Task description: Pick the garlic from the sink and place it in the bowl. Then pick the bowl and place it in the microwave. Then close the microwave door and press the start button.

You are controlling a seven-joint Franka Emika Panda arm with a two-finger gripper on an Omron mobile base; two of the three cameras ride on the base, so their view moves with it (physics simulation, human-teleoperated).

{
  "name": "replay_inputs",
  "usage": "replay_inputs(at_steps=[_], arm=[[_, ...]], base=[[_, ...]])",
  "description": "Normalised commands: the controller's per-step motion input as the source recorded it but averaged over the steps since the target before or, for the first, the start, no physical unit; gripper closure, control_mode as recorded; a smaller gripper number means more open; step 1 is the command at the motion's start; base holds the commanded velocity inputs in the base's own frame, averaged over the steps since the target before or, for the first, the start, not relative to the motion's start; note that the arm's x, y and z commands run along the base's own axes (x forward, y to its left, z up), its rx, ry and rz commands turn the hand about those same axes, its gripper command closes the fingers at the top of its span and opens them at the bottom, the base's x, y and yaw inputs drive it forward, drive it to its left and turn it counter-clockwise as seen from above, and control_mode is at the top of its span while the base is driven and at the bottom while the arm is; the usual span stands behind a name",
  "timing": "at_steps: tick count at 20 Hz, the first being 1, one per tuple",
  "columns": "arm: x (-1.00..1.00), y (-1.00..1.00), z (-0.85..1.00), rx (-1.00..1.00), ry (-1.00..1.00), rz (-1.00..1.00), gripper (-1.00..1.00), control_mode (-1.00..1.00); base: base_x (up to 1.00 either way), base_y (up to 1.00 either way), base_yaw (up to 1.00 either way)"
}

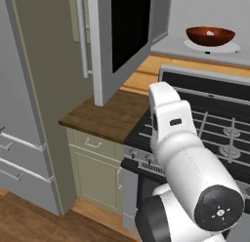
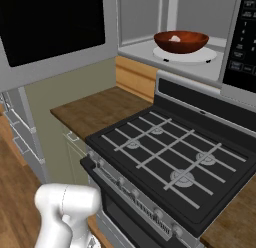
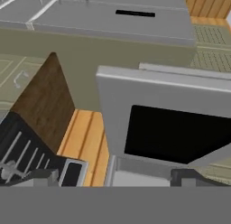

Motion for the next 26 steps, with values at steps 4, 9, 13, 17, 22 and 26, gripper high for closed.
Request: replay_inputs(at_steps=[4, 9, 13, 17, 22, 26], arm=[[0.1, 0.96, -0.4, 0.0, -0.12, -0.04, -1.0, -1.0], [0.28, 0.67, -0.33, 0.03, -0.07, -0.07, -1.0, -1.0], [0.49, 0.57, -0.36, 0.09, -0.01, -0.09, -1.0, -1.0], [0.79, 0.45, -0.31, 0.07, 0.0, -0.06, -1.0, -1.0], [0.82, 0.37, -0.17, 0.0, 0.0, -0.08, -1.0, -1.0], [0.71, 0.29, -0.11, 0.0, 0.0, -0.06, -1.0, -1.0]], base=[[0.0, 0.0, 0.0], [0.0, 0.0, 0.0], [0.0, 0.0, 0.0], [0.0, 0.0, 0.0], [0.0, 0.0, 0.0], [0.0, 0.0, 0.0]])
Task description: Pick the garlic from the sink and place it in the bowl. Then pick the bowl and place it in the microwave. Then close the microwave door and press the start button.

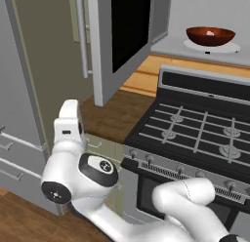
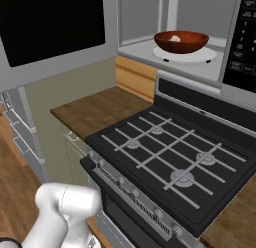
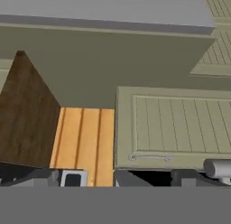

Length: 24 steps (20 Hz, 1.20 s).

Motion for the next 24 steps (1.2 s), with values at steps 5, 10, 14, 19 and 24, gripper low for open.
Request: replay_inputs(at_steps=[5, 10, 14, 19, 24], arm=[[0.59, 0.01, 0.0, 0.0, -0.02, -0.17, -1.0, -1.0], [0.59, 0.0, 0.0, 0.0, -0.09, -0.25, -1.0, -1.0], [0.71, 0.16, 0.0, 0.0, -0.05, -0.23, -1.0, -1.0], [0.61, 0.08, 0.0, 0.0, -0.05, -0.21, -1.0, -1.0], [0.14, -0.29, 0.03, 0.03, -0.11, -0.14, -1.0, -1.0]], base=[[0.0, 0.0, 0.0], [0.0, 0.0, 0.0], [0.0, 0.0, 0.0], [0.0, 0.0, 0.0], [0.0, 0.0, 0.0]])
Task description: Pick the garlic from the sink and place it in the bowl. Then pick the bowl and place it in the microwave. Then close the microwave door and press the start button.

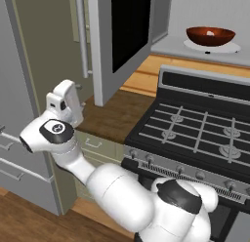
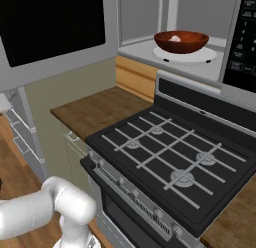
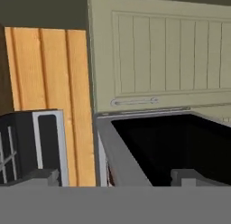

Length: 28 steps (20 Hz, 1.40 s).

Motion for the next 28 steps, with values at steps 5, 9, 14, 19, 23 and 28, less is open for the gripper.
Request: replay_inputs(at_steps=[5, 9, 14, 19, 23, 28], arm=[[-0.08, -0.72, 0.28, 0.04, -0.21, -0.04, -1.0, -1.0], [-0.02, -0.8, 0.41, 0.06, -0.18, 0.0, -1.0, -1.0], [-0.26, -0.92, 0.29, 0.09, -0.09, 0.0, -1.0, -1.0], [-0.47, -1.0, 0.24, 0.13, -0.02, 0.0, -1.0, -1.0], [-0.59, -1.0, 0.3, 0.13, -0.02, 0.0, -1.0, -1.0], [-0.64, -1.0, 0.34, 0.13, -0.01, 0.0, -1.0, -1.0]], base=[[0.0, 0.0, 0.0], [0.0, 0.0, 0.0], [0.0, 0.0, 0.0], [0.0, 0.0, 0.0], [0.0, 0.0, 0.0], [0.0, 0.0, 0.0]])
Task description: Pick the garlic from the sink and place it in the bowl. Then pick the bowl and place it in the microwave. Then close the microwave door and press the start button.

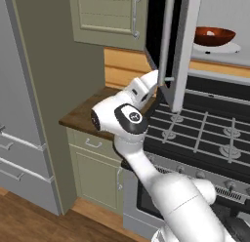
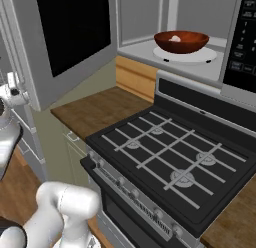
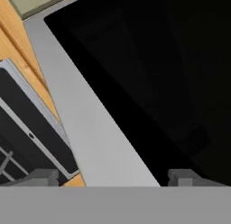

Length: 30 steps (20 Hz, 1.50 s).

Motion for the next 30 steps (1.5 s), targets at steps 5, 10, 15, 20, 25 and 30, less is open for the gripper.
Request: replay_inputs(at_steps=[5, 10, 15, 20, 25, 30], arm=[[-0.47, -1.0, 0.42, 0.11, 0.0, 0.0, -1.0, -1.0], [-0.35, -0.96, 0.45, 0.11, 0.0, 0.0, -1.0, -1.0], [0.05, -0.74, 0.31, 0.09, 0.0, 0.0, -1.0, -1.0], [0.23, -0.56, 0.24, 0.08, 0.0, 0.0, -1.0, -1.0], [0.14, -0.64, 0.15, 0.11, 0.0, 0.03, -1.0, -1.0], [0.06, -0.38, 0.13, 0.08, -0.01, 0.02, -1.0, -1.0]], base=[[0.0, 0.0, 0.0], [0.0, 0.0, 0.0], [0.0, 0.0, 0.0], [0.0, 0.0, 0.0], [0.0, 0.0, 0.0], [0.0, 0.0, 0.0]])
